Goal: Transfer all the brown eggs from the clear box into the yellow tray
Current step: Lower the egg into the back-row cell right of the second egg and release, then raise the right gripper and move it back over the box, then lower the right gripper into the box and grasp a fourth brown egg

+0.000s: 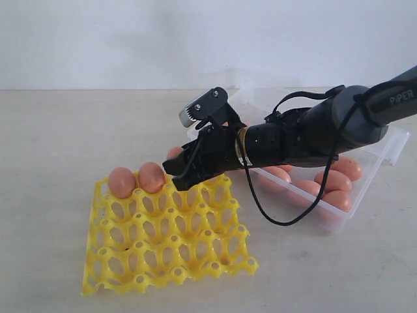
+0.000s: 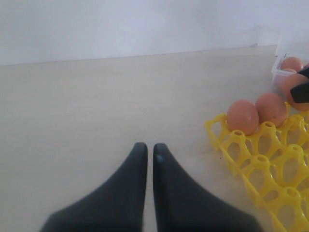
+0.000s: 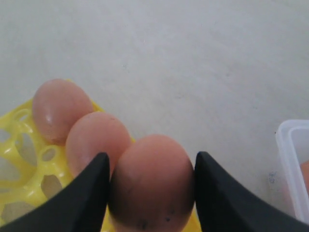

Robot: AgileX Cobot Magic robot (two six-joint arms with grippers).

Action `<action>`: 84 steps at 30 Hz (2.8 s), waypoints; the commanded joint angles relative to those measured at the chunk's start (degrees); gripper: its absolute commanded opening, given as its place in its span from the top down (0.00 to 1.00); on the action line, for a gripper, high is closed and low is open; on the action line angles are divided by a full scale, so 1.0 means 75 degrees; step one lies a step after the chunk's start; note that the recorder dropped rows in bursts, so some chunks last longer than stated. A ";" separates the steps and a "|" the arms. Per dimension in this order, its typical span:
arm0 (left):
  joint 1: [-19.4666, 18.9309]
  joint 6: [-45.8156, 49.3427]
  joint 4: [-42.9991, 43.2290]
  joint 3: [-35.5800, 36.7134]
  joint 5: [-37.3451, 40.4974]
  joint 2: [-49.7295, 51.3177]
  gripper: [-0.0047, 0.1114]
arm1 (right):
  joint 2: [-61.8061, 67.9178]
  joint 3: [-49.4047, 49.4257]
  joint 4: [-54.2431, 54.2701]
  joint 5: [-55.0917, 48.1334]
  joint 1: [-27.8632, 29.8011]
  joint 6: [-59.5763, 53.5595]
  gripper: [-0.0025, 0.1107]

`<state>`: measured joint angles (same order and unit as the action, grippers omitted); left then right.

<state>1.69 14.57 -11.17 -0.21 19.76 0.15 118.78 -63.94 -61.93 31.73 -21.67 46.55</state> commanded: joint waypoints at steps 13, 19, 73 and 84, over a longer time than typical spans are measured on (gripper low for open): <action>0.0033 0.0010 0.0011 0.0028 -0.0032 -0.0020 0.92 | -0.0045 -0.0004 -0.0060 0.0050 -0.0012 -0.0152 0.68; 0.0033 0.0010 0.0011 0.0028 -0.0032 -0.0020 0.92 | -0.0045 -0.0004 -0.0060 0.0051 -0.0012 -0.0152 0.68; 0.0033 0.0010 0.0011 0.0028 -0.0032 -0.0020 0.92 | 0.0577 -0.4709 0.7686 -1.1987 0.0771 -1.0801 0.67; 0.0033 0.0010 0.0011 0.0028 -0.0032 -0.0020 0.92 | 0.1323 -0.4709 0.7715 -1.1962 0.0771 -1.0817 0.67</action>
<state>1.69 14.57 -11.17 -0.21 19.76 0.15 127.75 -99.19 -3.67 -57.55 -16.11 -34.26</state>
